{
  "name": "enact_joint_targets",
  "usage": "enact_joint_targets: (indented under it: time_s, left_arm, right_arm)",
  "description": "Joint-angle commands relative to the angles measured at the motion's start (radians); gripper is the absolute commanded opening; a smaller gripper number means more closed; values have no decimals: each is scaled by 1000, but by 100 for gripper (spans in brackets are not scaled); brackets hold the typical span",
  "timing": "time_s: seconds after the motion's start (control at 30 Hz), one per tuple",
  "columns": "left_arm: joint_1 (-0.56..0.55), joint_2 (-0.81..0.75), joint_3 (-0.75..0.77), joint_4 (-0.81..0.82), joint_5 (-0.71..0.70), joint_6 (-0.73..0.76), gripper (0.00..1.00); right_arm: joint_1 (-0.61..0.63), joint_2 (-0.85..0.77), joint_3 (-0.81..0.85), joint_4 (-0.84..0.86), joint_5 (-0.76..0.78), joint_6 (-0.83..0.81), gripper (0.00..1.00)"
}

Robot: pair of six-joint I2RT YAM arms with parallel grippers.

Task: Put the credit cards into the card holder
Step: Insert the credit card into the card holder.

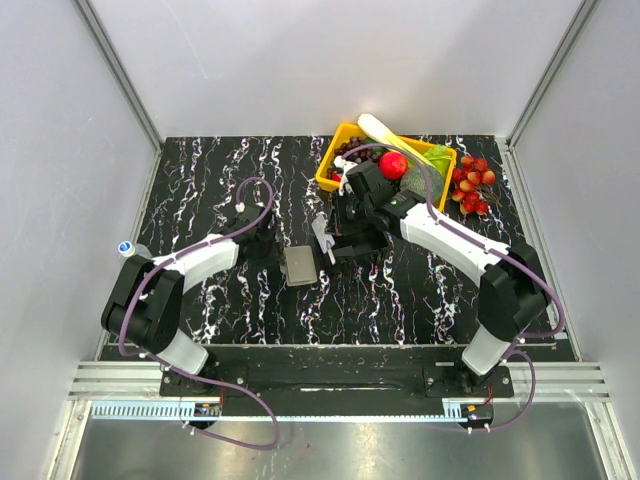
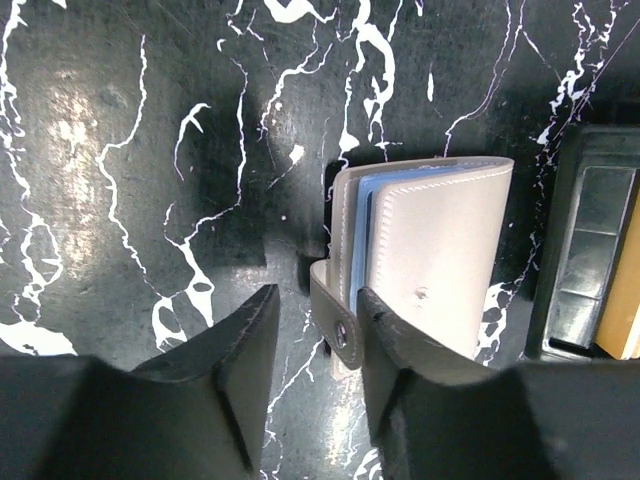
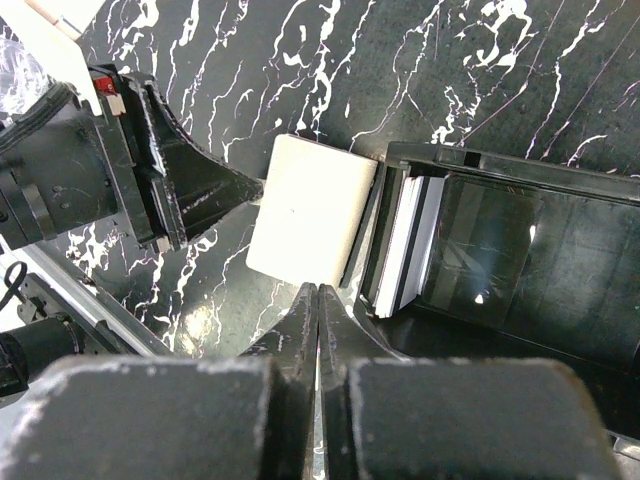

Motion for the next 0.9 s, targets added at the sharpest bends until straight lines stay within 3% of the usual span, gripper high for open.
enact_joint_targets:
  time_s: [0.0,0.1,0.27,0.63,0.87]
  left_arm:
    - [11,-2,25,42,-32,-5,38]
    - [11,9,27,43,-21,-3,27]
    - [12,3,23,44,-3,9,0]
    - [21,-258,68,-51,151,77,0]
    - [20,-235,-1,-33,143,63,0]
  right_arm:
    - [1,6,36,23,-21,-1,0]
    - [3,3,33,22,-18,-1,0]
    - [1,6,38,22,-22,1,0]
    - [1,15,62,23,-45,4,0]
    - [1,22,44,48,-90,36,0]
